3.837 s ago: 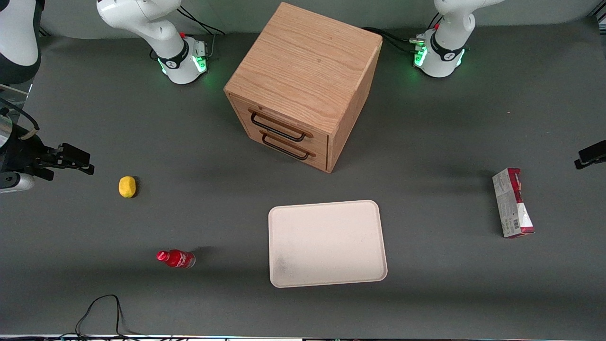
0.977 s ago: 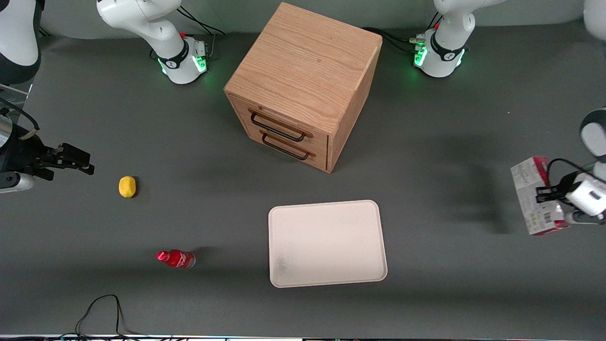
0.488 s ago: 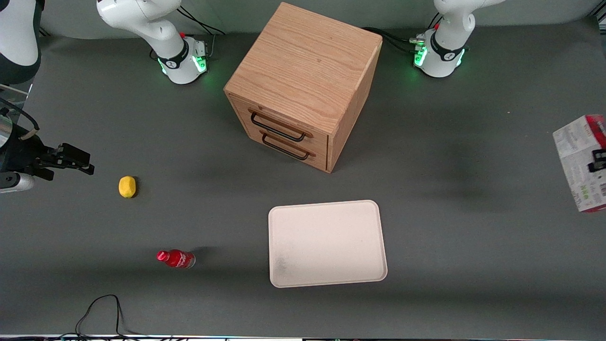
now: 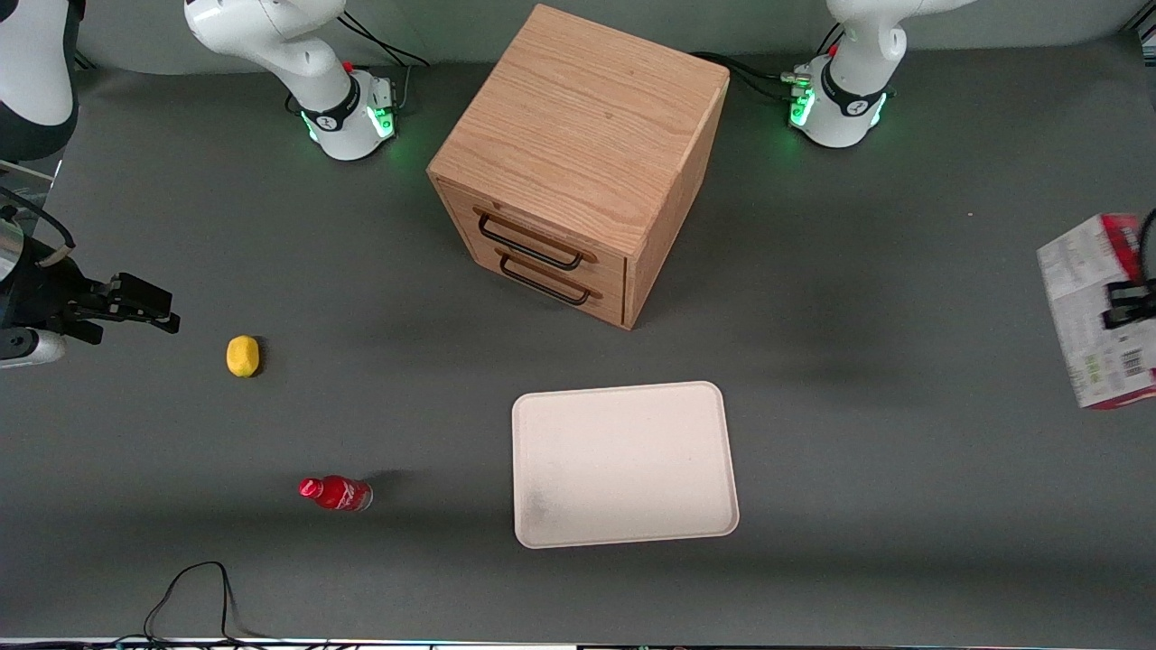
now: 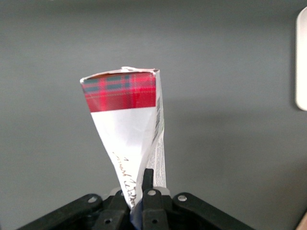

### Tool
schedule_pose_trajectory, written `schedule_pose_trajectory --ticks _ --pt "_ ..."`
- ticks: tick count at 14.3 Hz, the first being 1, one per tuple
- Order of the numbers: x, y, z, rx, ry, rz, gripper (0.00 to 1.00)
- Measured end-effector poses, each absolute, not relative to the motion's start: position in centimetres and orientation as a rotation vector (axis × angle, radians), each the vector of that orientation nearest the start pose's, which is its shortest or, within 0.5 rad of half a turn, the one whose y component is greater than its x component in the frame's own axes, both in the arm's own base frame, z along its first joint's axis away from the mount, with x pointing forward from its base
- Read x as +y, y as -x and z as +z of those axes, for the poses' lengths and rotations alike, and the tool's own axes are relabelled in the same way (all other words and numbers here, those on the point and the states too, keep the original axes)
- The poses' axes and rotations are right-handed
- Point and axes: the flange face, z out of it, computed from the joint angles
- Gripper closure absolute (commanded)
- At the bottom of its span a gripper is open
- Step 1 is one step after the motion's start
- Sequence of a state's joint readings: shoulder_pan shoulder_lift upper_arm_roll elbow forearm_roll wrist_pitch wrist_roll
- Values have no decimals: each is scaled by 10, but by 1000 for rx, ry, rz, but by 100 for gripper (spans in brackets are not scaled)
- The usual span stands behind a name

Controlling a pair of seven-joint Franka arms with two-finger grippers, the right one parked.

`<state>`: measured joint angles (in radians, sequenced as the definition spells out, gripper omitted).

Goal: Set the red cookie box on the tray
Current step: 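Lift the red cookie box up off the table with the left gripper, then carry the held box over the white tray's edge with the left gripper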

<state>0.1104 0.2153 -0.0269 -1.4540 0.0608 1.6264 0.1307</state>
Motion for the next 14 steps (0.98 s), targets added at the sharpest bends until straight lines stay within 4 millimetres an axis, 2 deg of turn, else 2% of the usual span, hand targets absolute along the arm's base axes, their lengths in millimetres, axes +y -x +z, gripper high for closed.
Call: schedule_pose_trajectory --ticks 4,8,11,14 --pt "-54 -643 544 7 3084 58 100" --pt "-170 -658 531 40 3087 11 100" --pt "-238 -665 517 45 3095 -25 100" --pt "-295 -668 496 4 3103 -42 100"
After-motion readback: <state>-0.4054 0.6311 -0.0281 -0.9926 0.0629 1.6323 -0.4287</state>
